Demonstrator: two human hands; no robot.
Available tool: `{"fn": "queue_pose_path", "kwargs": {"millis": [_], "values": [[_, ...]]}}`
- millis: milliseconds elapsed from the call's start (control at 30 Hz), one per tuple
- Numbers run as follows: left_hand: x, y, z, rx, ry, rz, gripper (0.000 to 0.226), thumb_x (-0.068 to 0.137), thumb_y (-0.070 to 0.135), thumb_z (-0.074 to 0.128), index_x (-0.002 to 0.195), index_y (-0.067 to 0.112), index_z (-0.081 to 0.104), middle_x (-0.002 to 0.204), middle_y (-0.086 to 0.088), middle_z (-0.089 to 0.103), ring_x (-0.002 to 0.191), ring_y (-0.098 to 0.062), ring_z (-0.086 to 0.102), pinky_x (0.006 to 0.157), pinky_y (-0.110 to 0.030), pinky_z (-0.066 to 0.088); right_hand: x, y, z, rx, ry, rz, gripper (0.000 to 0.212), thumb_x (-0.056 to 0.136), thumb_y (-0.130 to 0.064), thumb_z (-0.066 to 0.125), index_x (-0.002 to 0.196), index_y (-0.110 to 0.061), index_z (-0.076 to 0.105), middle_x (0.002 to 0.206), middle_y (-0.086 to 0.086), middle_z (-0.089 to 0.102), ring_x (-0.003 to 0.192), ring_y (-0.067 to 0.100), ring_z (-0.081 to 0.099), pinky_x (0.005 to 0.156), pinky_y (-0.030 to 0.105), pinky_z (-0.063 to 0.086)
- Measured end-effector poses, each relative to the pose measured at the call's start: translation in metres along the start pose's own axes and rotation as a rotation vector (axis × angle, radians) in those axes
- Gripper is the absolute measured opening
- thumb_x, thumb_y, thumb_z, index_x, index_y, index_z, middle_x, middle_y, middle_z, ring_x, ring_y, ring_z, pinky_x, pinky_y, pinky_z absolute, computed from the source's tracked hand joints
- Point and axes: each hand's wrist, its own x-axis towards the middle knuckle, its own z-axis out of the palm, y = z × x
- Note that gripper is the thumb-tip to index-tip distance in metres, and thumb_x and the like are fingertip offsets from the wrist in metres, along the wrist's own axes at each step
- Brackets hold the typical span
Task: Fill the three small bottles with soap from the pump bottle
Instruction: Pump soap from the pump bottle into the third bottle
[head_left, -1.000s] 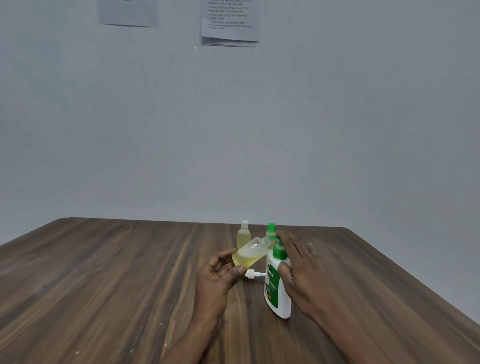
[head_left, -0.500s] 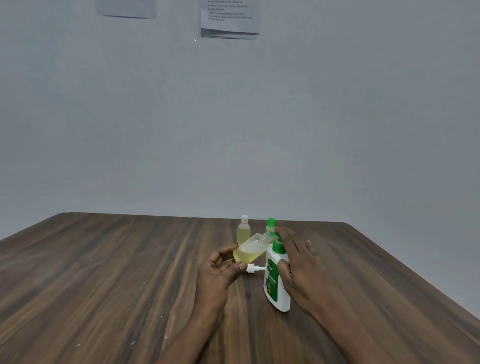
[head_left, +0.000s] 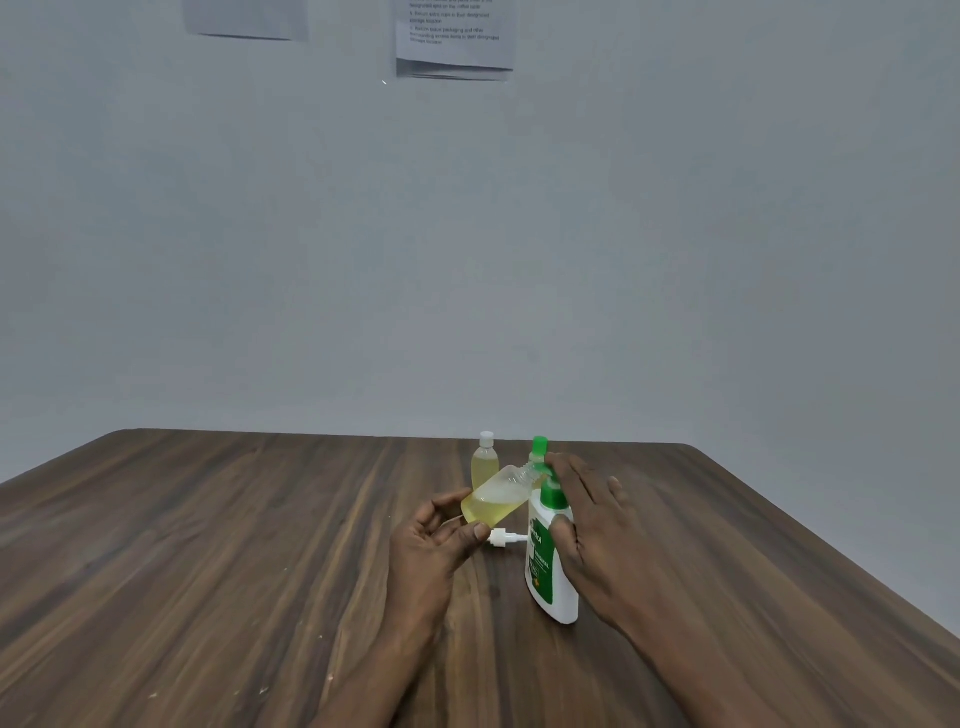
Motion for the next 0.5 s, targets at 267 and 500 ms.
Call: {"fn": "queue_pose_path", "kwargs": {"millis": [267, 500], "values": [[0.0001, -0.0004, 0.0016, -0.001, 0.012, -0.007, 0.038, 0.077, -0.009, 0.076, 0.110, 0.007, 0.070, 0.103, -0.006, 0.079, 0.096, -0.020, 0.076, 0.074, -0.026, 0.061, 0.0007, 0.0009, -0.0007, 0.012, -0.011, 0.004, 0.060, 0.090, -0.023, 0.040, 0.146, -0.030, 0.022, 0.146, -0.018, 0.028, 0.127, 0.002, 0.035, 0.117, 0.034, 0.017], [0.0022, 0.0020, 0.0009, 0.009, 0.017, 0.018, 0.037, 0.076, -0.006, 0.078, 0.109, 0.010, 0.071, 0.104, -0.007, 0.078, 0.095, -0.020, 0.076, 0.073, -0.025, 0.060, 0.0043, 0.0004, 0.0021, 0.028, 0.012, 0.011, 0.060, 0.088, -0.026, 0.038, 0.146, -0.029, 0.025, 0.148, -0.016, 0.031, 0.130, 0.003, 0.034, 0.118, 0.033, 0.015]]}}
